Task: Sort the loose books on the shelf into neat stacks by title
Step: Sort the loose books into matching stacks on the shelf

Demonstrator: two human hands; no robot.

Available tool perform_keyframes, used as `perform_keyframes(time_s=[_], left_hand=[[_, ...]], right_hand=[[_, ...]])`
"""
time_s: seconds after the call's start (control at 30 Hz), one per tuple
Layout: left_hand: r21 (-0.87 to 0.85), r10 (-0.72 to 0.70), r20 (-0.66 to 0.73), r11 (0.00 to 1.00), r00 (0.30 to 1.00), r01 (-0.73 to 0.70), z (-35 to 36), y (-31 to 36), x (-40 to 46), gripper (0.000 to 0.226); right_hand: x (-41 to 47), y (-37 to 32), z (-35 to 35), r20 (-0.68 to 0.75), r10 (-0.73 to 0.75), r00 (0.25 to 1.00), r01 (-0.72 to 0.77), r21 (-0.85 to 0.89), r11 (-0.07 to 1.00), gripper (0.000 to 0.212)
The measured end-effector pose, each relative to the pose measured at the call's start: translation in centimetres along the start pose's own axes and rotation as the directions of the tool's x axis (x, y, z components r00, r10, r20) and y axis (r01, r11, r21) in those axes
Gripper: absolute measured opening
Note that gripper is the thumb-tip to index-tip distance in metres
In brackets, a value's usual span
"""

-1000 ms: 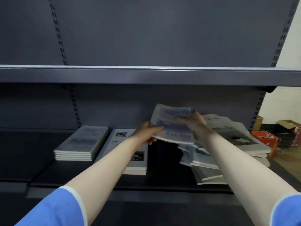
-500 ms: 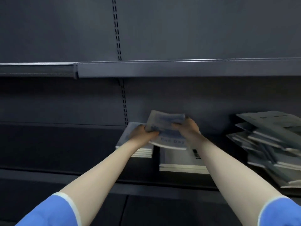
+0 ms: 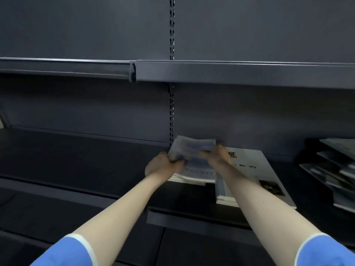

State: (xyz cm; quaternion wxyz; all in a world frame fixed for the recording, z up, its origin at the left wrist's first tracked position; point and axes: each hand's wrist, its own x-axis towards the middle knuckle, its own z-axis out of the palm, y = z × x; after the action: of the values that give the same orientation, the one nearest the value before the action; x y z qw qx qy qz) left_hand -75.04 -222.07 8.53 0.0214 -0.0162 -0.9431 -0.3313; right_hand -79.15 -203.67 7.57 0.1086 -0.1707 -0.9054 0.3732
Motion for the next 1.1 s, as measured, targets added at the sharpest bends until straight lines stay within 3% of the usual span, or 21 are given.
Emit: perform_keyframes(time_s=[0.13, 0.43, 0.73, 1.1], left_hand=[[0.047, 0.002, -0.081, 0.999, 0.997, 0.002, 0.5, -1.4, 0.4, 0.046], [0.003, 0.061, -0.175, 0.998, 0.983, -0.061, 2.4, -3.8, 1.6, 0.044], [-0.074, 0.053, -0.013, 0.996, 0.999, -0.054, 3.7, -4.6, 4.3, 0.049], [-0.136, 0.027, 0.051, 0.99, 0.998, -0.019, 4.7, -4.3, 7.9, 0.052]], right_hand=[[-0.2, 0.2, 1.7, 0.001, 0.028, 1.0, -0.028, -0.036, 0.999, 0.047], [0.4, 0.7, 3.8, 0.02, 0.05, 0.999, -0.047, -0.136, 0.99, 0.062], [1.3, -0.1, 4.4, -0.036, 0.033, 0.999, -0.041, -0.268, 0.963, 0.052], [3.8, -0.2, 4.8, -0.063, 0.03, 0.998, -0.046, -0.279, 0.959, 0.049]])
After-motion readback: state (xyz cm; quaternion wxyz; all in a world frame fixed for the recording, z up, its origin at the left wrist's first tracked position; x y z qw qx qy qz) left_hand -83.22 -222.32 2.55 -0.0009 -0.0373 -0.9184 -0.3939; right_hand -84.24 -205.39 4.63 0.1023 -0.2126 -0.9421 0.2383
